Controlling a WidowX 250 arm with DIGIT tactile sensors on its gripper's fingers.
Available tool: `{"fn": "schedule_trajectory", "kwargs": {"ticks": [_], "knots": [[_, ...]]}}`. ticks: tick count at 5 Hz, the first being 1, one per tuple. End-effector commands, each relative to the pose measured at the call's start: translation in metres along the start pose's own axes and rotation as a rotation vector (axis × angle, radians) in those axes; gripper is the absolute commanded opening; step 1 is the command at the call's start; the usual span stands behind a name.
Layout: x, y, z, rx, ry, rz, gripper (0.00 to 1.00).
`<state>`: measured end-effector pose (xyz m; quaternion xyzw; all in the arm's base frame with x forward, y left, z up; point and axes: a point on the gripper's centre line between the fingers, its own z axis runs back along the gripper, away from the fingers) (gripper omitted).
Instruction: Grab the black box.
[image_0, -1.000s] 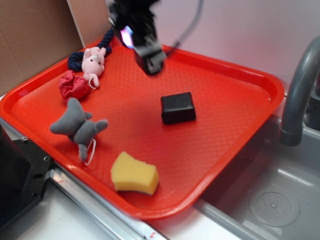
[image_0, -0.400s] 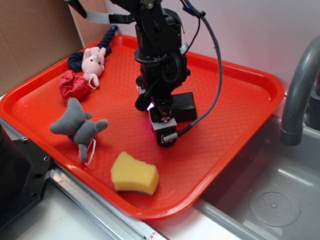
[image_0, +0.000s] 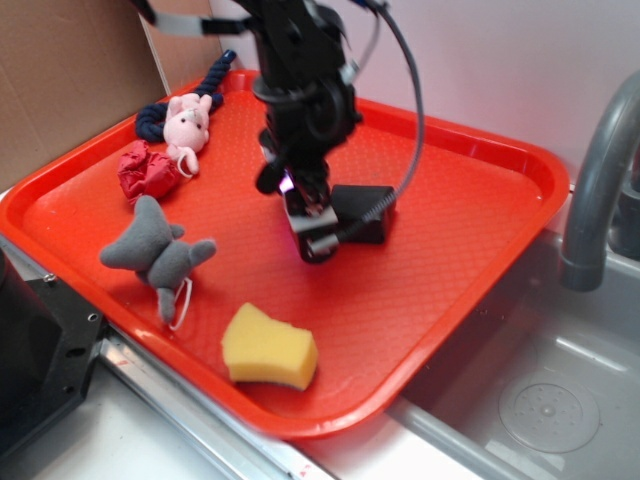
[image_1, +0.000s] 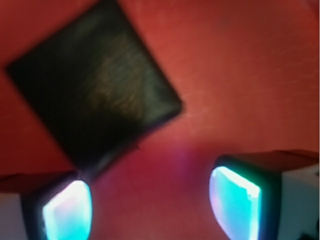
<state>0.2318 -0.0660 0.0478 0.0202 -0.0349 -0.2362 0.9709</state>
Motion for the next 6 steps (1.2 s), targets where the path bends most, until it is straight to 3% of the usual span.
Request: {"fn": "schedule_trajectory", "kwargs": {"ticks": [1, 2, 3, 4, 5, 6], "knots": [[0.017, -0.010, 0.056, -0.066, -0.228, -0.117, 1.00], [0.032, -0.016, 0.046, -0.088, -0.228, -0.273, 1.00], [0.046, -0.016, 0.029, -0.118, -0.185, -0.347, 1.00], [0.045, -0.020, 0.016, -0.117, -0.124, -0.368, 1.00], [0.035, -0.013, 0.001, -0.120, -0.122, -0.359, 1.00], [0.027, -0.023, -0.018, -0.146, -0.110, -0.362, 1.00]]}}
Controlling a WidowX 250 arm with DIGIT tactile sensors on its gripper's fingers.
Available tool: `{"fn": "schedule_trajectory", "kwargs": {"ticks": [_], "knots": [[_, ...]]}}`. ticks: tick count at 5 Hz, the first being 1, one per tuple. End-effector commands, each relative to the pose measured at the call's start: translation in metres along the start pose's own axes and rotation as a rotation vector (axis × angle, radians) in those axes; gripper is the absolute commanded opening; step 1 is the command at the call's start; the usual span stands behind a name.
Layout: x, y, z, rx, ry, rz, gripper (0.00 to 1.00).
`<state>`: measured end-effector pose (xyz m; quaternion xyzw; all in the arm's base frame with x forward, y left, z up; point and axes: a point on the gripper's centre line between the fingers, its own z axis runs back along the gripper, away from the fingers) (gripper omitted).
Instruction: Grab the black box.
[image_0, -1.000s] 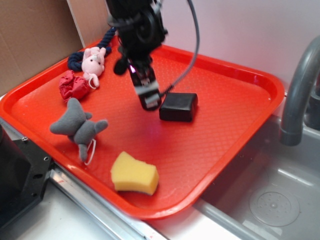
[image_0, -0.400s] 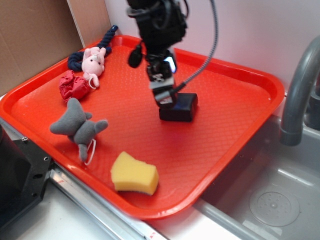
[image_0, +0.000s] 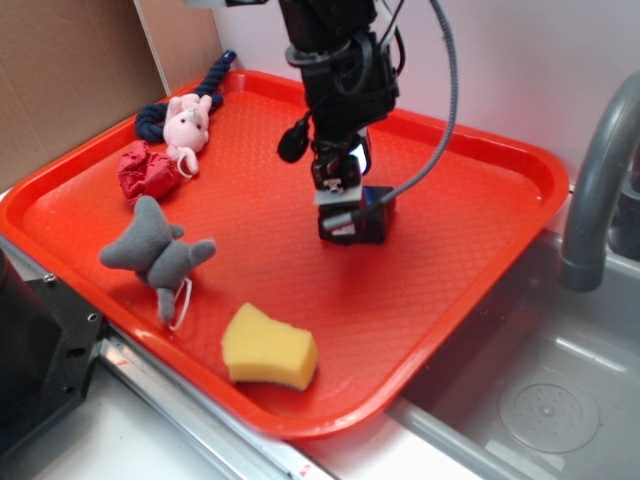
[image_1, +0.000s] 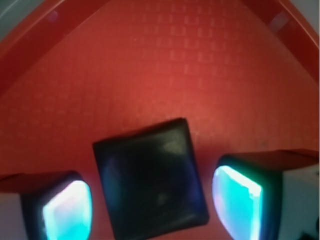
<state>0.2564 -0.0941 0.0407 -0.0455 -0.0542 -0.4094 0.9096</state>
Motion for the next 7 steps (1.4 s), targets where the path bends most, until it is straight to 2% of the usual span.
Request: {"fn": "schedule_trajectory", "kwargs": {"ticks": [1, 2, 3, 4, 5, 6, 7], "knots": [[-0.004, -0.019, -0.023, -0.031, 0.008, 0.019, 0.63], [-0.009, -0.009, -0.001, 0.015, -0.028, 0.090, 0.00], [-0.024, 0.001, 0.038, 0.071, -0.085, 0.183, 0.00], [-0.059, 0.005, 0.093, 0.154, -0.164, 0.383, 0.00], [-0.088, 0.010, 0.143, 0.156, -0.122, 0.638, 0.00], [-0.098, 0.020, 0.165, 0.140, -0.102, 0.855, 0.00], [-0.086, 0.022, 0.183, 0.134, -0.054, 0.852, 0.00]]}}
